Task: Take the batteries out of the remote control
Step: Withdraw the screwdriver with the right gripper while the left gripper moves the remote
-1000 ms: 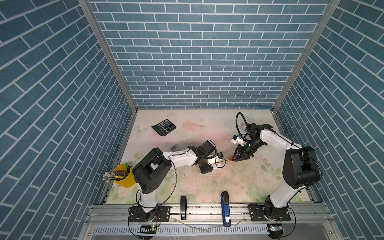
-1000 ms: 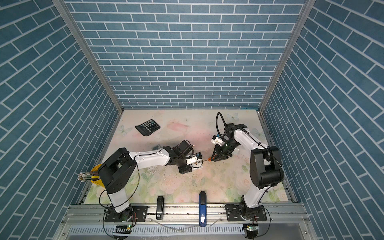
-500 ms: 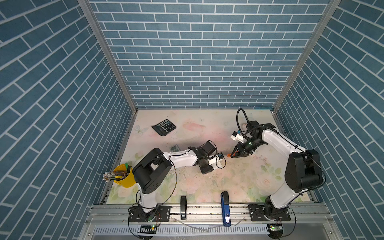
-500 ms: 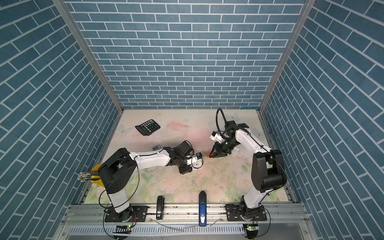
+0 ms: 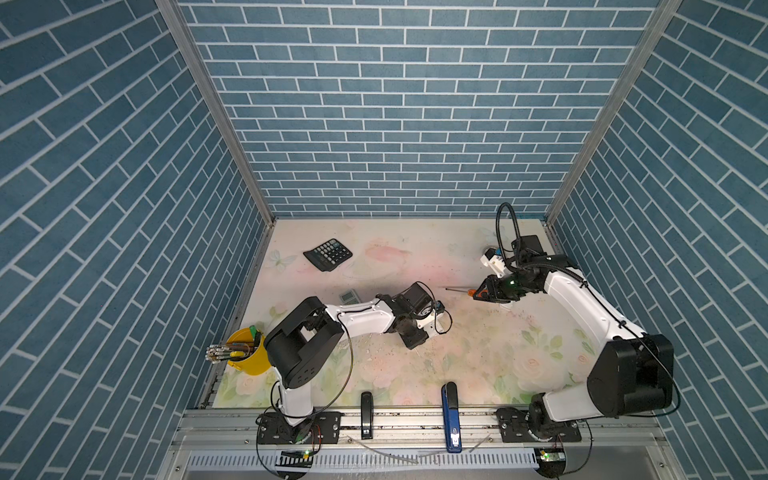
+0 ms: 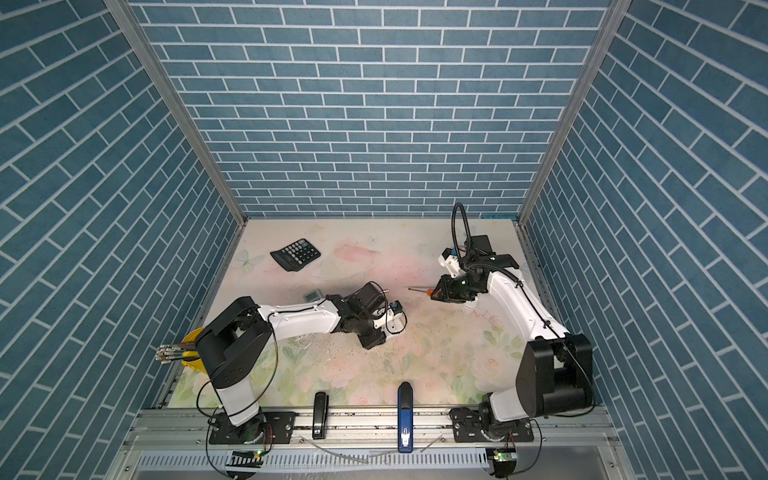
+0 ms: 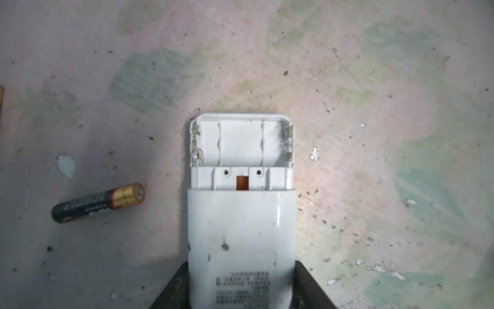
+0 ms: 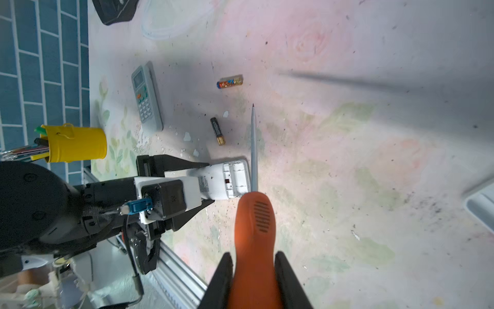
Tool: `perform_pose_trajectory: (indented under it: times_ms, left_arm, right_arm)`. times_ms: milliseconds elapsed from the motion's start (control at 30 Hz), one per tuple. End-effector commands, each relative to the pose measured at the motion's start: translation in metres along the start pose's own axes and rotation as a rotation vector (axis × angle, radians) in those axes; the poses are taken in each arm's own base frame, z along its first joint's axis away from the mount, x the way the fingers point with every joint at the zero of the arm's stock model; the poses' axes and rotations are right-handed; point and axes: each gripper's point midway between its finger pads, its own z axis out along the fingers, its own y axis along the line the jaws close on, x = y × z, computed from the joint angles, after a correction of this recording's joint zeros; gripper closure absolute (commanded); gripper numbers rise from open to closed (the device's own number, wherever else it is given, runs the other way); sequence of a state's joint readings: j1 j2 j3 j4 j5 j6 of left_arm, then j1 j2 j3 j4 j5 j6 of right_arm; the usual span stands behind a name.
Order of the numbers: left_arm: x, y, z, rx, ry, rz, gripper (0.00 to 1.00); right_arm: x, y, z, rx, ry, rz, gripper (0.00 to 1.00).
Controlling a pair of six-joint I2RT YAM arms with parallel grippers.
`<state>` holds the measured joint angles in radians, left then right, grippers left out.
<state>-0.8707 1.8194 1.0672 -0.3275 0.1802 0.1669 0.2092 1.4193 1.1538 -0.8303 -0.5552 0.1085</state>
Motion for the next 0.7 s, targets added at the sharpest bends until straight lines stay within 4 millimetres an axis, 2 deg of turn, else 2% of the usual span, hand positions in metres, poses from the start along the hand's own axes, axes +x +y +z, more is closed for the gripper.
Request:
perform_pose_trajectory:
  times_ms: [0, 233, 667]
  left_arm:
    - [-0.002, 0.0, 0.012, 0.015, 0.01, -0.114, 0.57]
    - [-0.023, 0.006, 0.028, 0.006, -0.002, -0.224, 0.64]
    - [-0.091, 0.034, 0.05, -0.068, -0.041, -0.321, 0.65]
  right_arm:
    - [-0.014, -0.009, -0.008, 0.077, -0.12, 0.016, 1.0]
    - [-0.012, -0.018, -0.032, 0.187, -0.221, 0.042, 1.0]
    - [-0.001, -0.011, -0.106, 0.346, -0.411, 0.049, 1.0]
